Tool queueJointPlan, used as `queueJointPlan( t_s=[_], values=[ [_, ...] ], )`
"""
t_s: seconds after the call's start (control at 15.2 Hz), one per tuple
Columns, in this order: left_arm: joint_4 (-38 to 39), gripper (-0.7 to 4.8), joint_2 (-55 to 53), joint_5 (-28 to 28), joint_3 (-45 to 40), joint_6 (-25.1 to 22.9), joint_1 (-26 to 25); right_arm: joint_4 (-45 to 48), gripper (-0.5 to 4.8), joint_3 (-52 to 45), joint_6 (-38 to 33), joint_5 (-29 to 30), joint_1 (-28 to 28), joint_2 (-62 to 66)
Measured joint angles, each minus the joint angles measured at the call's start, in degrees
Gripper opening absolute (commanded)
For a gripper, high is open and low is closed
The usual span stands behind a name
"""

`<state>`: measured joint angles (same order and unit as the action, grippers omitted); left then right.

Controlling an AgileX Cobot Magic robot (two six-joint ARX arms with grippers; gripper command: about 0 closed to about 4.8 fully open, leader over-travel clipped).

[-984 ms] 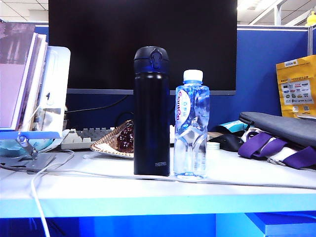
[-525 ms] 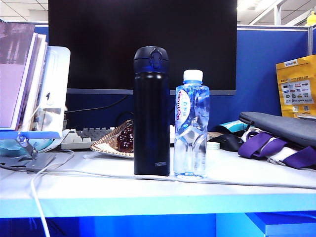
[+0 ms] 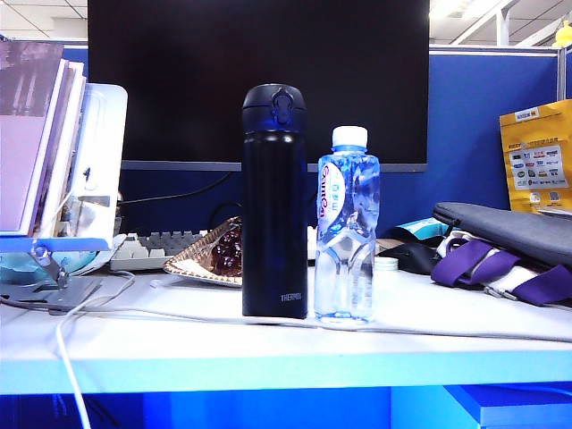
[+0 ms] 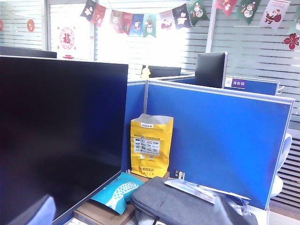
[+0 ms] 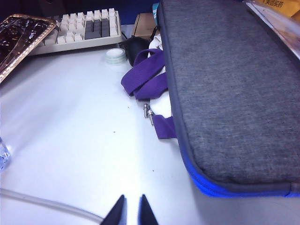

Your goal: Pick up the mineral water bottle and place it vertically to the right of the black thermos cup.

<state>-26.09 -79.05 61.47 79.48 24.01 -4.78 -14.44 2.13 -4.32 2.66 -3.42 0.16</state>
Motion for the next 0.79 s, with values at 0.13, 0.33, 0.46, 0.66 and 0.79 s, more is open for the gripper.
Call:
queueJointPlan(
  t_s=[0.13, 0.33, 0.46, 0.66, 0.79],
  values=[
    [0.0, 4.79, 0.0, 0.0, 0.0, 0.0, 0.0, 0.0, 0.5, 0.0, 0.0, 0.0, 0.0, -0.02],
    [0.57, 4.79, 0.35, -0.07, 0.0, 0.0, -0.02, 0.0, 0.49, 0.0, 0.0, 0.0, -0.02, -0.02],
    [5.57, 4.79, 3.52, -4.26, 0.0, 0.0, -0.04, 0.0, 0.5, 0.0, 0.0, -0.02, -0.04, 0.0],
    [18.23, 4.79, 11.19, -26.14, 0.0, 0.0, 0.02, 0.0, 0.49, 0.0, 0.0, -0.02, -0.04, -0.02],
    [26.82, 4.79, 15.43, -43.04, -0.04, -0.04, 0.02, 0.0, 0.49, 0.0, 0.0, -0.02, -0.04, -0.02]
  ],
)
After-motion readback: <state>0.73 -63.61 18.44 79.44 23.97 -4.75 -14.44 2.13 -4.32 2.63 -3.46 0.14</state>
